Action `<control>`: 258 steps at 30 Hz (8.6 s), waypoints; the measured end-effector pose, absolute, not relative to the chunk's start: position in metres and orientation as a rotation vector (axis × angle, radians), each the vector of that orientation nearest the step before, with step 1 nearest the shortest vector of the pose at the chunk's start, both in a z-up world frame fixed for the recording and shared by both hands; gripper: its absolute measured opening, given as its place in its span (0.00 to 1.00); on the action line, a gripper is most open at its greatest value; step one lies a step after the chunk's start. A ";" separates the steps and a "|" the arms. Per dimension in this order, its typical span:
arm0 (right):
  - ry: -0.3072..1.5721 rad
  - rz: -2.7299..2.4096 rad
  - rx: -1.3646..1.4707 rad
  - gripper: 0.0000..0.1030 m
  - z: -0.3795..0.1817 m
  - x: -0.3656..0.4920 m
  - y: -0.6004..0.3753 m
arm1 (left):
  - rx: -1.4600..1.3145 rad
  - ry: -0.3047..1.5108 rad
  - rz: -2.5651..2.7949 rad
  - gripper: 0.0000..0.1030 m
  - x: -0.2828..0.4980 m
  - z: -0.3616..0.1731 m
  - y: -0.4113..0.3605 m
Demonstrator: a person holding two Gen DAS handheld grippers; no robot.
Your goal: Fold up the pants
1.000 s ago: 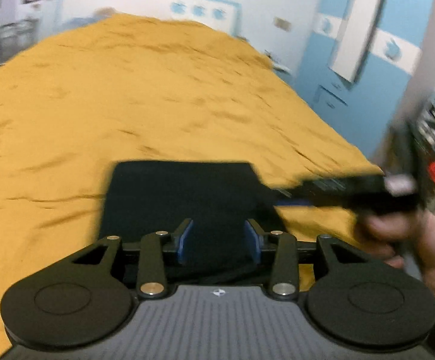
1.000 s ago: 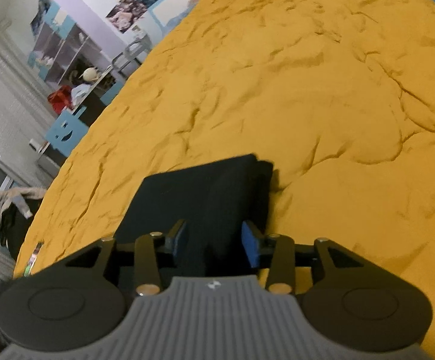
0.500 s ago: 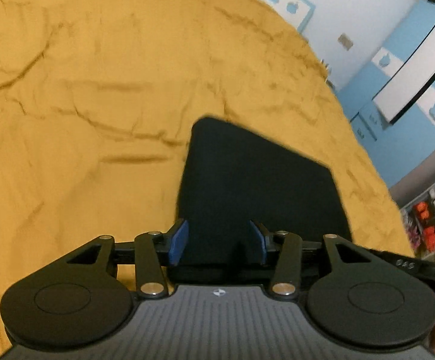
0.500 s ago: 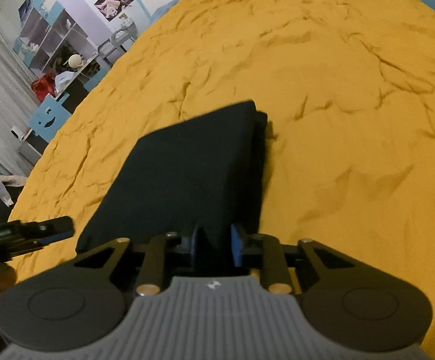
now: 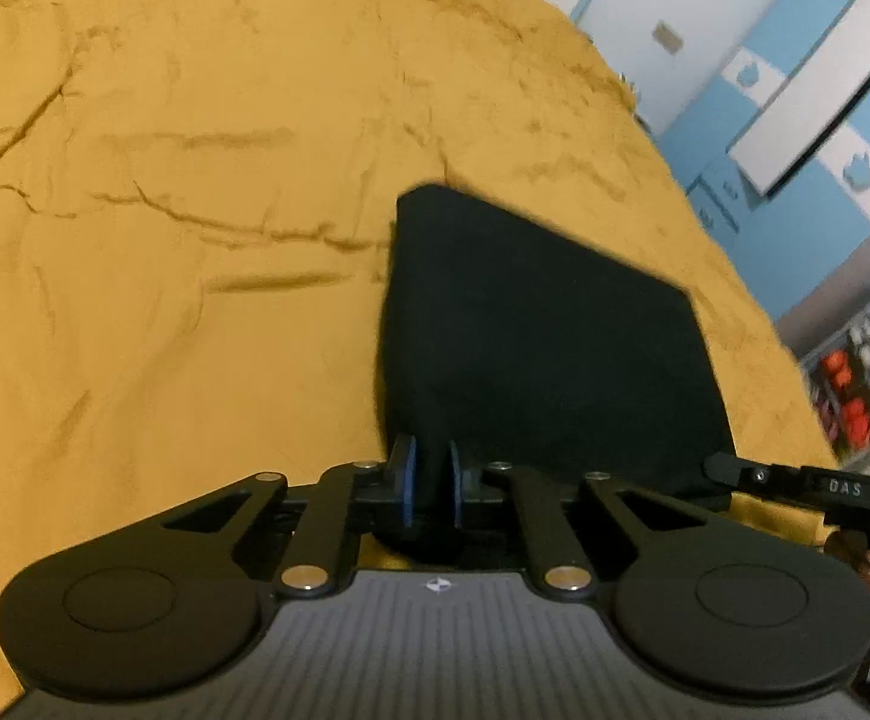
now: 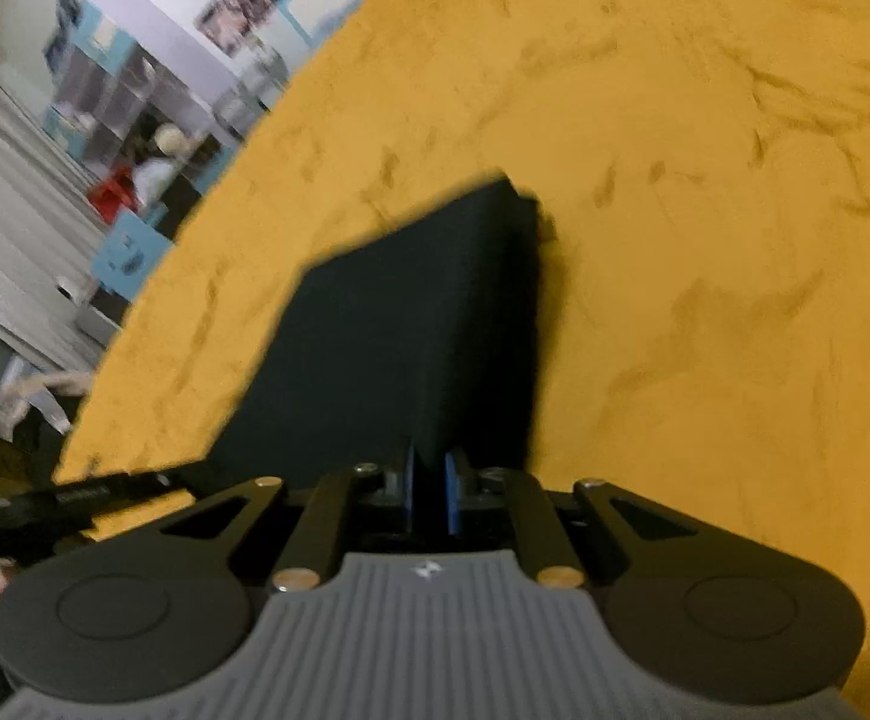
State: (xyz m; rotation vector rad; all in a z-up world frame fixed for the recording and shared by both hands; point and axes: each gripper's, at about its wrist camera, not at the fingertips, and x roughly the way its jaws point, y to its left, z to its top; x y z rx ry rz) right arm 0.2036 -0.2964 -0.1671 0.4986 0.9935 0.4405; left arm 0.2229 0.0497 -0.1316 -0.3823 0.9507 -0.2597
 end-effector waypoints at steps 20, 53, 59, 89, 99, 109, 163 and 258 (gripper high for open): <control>0.973 0.459 0.601 0.52 -0.176 0.248 -0.316 | -0.262 0.978 -0.270 0.31 0.268 -0.121 0.064; 0.891 0.499 0.653 0.09 -0.197 0.338 -0.314 | -0.488 0.998 -0.436 0.09 0.398 -0.153 0.059; 0.822 0.533 0.782 0.05 -0.200 0.342 -0.324 | -0.557 0.961 -0.444 0.09 0.398 -0.156 0.068; 0.956 0.394 0.611 0.07 -0.169 0.201 -0.299 | -0.486 1.013 -0.446 0.34 0.277 -0.147 0.068; 0.970 0.287 0.479 0.03 -0.174 0.185 -0.309 | -0.431 1.005 -0.430 0.24 0.267 -0.150 0.067; 0.661 0.409 -0.040 0.07 -0.123 0.167 -0.207 | -0.022 0.742 -0.481 0.39 0.241 -0.086 0.005; 1.163 0.564 0.776 0.57 -0.207 0.275 -0.344 | -0.670 1.119 -0.584 0.74 0.357 -0.169 0.114; 0.741 0.505 0.711 0.19 0.020 0.133 -0.565 | -0.364 0.927 -1.028 0.30 0.330 0.021 -0.236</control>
